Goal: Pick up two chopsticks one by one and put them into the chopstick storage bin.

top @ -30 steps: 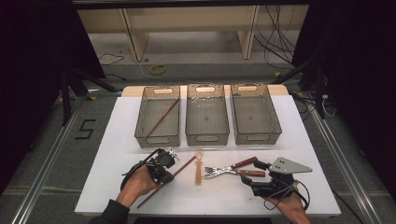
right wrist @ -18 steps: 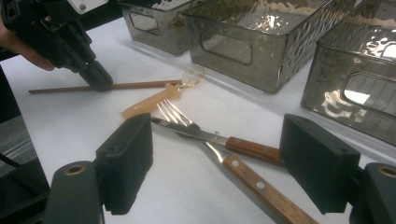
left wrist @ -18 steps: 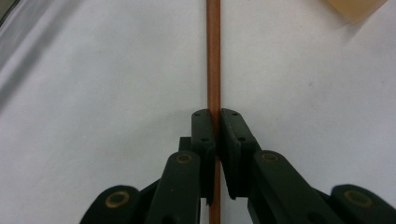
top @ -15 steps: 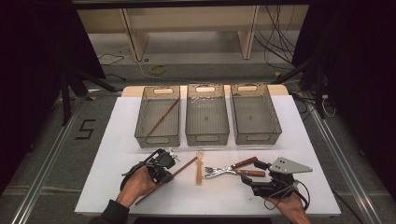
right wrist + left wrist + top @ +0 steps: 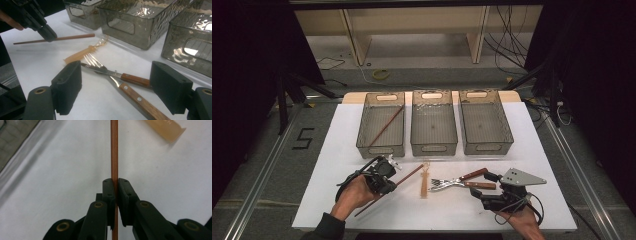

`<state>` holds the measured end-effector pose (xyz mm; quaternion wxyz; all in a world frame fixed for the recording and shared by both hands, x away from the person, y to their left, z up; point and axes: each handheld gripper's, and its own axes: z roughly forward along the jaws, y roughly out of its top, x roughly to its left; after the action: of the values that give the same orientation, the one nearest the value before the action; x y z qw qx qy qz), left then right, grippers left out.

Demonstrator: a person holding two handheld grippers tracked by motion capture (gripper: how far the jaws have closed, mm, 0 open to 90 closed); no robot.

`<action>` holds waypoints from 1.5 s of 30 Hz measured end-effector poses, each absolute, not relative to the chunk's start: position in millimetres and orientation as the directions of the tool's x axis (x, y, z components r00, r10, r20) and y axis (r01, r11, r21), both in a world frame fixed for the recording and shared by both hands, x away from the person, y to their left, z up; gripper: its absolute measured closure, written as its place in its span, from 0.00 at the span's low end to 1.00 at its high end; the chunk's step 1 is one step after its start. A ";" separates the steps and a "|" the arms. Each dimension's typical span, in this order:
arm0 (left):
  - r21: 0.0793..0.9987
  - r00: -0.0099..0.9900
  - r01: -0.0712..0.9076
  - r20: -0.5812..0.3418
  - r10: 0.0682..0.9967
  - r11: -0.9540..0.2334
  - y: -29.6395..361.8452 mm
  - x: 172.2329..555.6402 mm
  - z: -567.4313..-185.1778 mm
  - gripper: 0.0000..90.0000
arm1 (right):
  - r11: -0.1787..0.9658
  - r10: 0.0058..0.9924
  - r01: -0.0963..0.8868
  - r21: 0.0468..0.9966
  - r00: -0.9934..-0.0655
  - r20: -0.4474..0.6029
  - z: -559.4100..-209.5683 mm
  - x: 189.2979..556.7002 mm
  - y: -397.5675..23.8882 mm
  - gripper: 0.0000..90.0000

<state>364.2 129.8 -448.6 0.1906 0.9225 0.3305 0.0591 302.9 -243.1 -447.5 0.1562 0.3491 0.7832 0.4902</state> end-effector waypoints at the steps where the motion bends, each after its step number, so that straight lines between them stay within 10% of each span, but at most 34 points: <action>1: 0.401 0.771 0.588 -0.018 0.636 -0.702 130.9 364.2 -446.2 0.93 | 0.274 0.700 0.393 0.878 -0.708 0.098 -447.5 302.9 -243.1 0.30; 45: 0.659 0.685 0.575 -0.065 0.726 -0.484 174.7 431.7 -351.2 0.93 | 0.274 0.699 0.394 0.878 -0.708 0.100 -448.2 304.2 -243.2 0.30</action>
<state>431.7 174.7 -351.2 0.3359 0.8542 0.3808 0.1119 304.2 -243.2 -448.2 0.1554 0.3490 0.7827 0.4913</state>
